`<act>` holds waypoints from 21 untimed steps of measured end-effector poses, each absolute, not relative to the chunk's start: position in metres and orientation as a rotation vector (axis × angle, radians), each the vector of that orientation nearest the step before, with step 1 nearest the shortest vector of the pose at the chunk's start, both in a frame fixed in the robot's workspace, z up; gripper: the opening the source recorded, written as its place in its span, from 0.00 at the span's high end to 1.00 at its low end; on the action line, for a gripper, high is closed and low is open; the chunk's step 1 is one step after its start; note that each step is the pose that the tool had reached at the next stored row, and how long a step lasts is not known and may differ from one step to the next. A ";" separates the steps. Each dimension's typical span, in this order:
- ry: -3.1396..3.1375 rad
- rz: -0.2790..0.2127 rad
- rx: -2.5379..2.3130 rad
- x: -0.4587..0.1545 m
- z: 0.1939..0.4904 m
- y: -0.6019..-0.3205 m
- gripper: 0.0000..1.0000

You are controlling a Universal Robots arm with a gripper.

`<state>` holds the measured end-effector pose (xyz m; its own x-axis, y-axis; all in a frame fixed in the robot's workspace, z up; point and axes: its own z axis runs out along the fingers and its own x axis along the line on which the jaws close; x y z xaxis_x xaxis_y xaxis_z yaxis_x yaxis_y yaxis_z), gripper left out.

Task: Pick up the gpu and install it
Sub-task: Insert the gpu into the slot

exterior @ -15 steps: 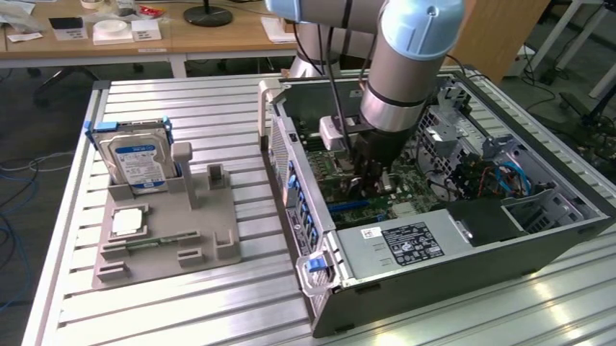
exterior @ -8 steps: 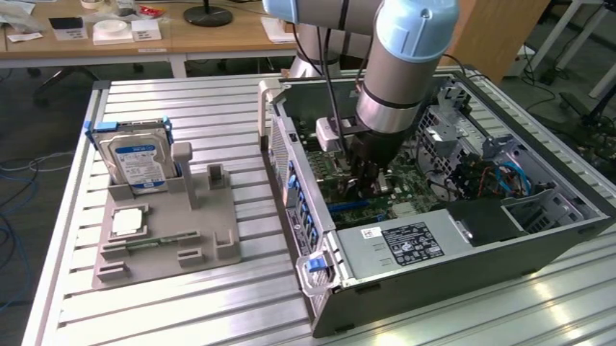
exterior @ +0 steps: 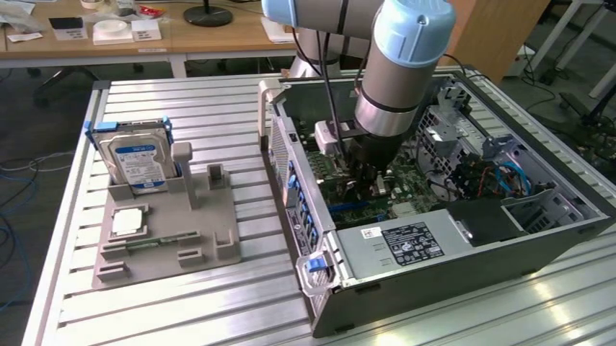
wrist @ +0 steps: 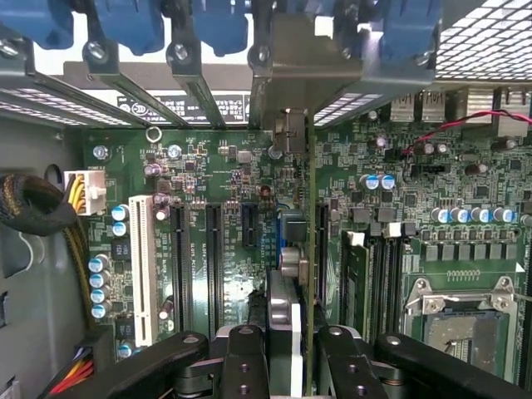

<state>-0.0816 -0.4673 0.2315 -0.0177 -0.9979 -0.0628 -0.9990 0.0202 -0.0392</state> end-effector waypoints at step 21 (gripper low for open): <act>2.200 0.038 -2.157 -0.079 0.231 -0.466 0.72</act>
<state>-0.0788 -0.4665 0.2311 -0.0188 -0.9980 -0.0599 -0.9995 0.0203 -0.0246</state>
